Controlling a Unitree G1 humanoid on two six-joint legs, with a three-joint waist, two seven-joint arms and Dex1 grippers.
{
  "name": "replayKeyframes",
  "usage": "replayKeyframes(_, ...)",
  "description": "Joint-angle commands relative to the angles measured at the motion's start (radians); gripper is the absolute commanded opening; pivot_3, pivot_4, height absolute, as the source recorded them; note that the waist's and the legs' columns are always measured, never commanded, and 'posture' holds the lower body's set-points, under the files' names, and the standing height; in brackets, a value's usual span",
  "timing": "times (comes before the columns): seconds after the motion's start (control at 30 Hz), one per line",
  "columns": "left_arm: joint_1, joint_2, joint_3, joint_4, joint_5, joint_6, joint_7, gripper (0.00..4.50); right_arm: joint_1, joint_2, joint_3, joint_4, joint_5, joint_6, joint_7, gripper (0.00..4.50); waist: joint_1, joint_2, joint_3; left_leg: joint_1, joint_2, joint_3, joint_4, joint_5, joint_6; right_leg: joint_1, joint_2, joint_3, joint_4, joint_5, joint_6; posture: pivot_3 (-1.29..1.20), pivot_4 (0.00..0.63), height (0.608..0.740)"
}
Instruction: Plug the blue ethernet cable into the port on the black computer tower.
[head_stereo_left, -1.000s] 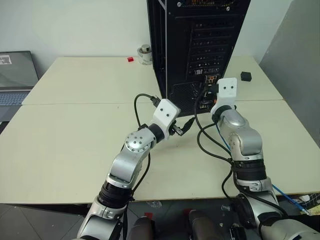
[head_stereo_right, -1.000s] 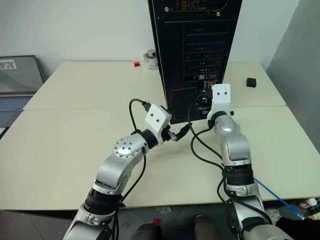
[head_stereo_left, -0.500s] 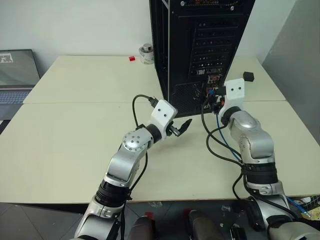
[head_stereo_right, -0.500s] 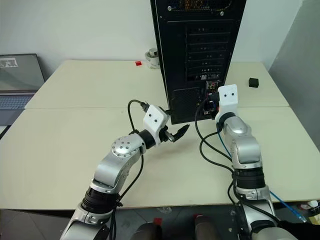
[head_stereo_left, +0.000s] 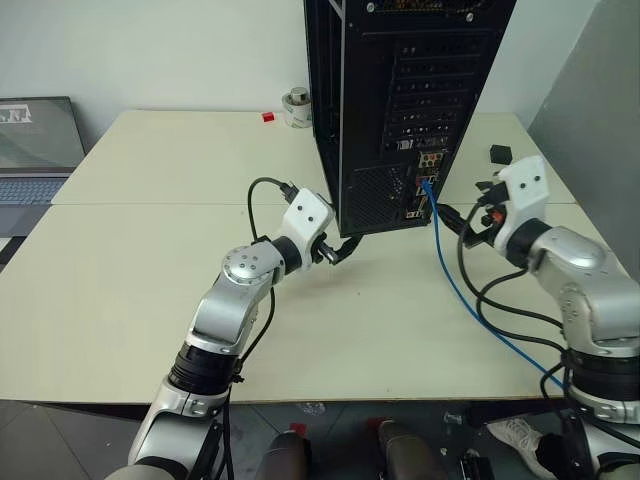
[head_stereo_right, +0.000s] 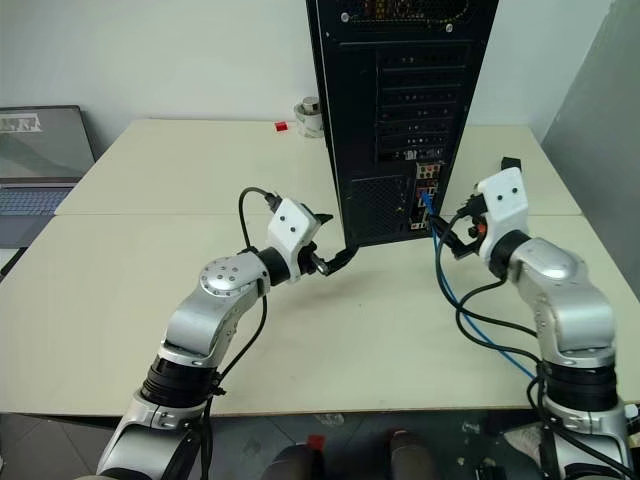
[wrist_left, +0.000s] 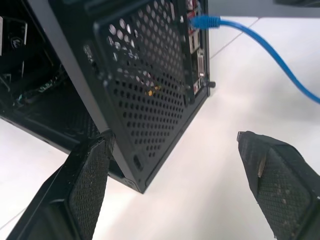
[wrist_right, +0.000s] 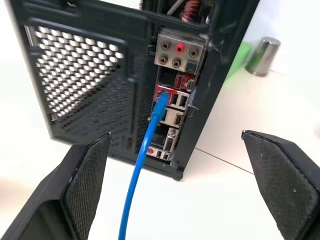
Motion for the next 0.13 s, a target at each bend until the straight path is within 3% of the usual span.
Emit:
replayKeyframes(0.03,-0.029,0.010,0.033,-0.018,-0.050,-0.013,-0.048,4.15,0.010,-0.038,-0.041,-0.043,0.062,-0.016,0.069,4.44,0.000,0.000,0.000,0.000,0.000,0.000,0.000,0.000,0.000,0.000,0.000,0.000,0.000,0.000,0.000,0.00,0.150,0.740)
replayKeyframes(0.13,-0.020,0.029,0.055,-0.023,-0.092,-0.021,-0.101,4.15,0.027,-0.063,-0.032,-0.066,0.107,-0.007,0.120,4.44,0.000,0.000,0.000,0.000,0.000,0.000,0.000,0.000,0.000,0.000,0.000,0.000,0.000,0.000,0.000,0.00,0.150,0.740)
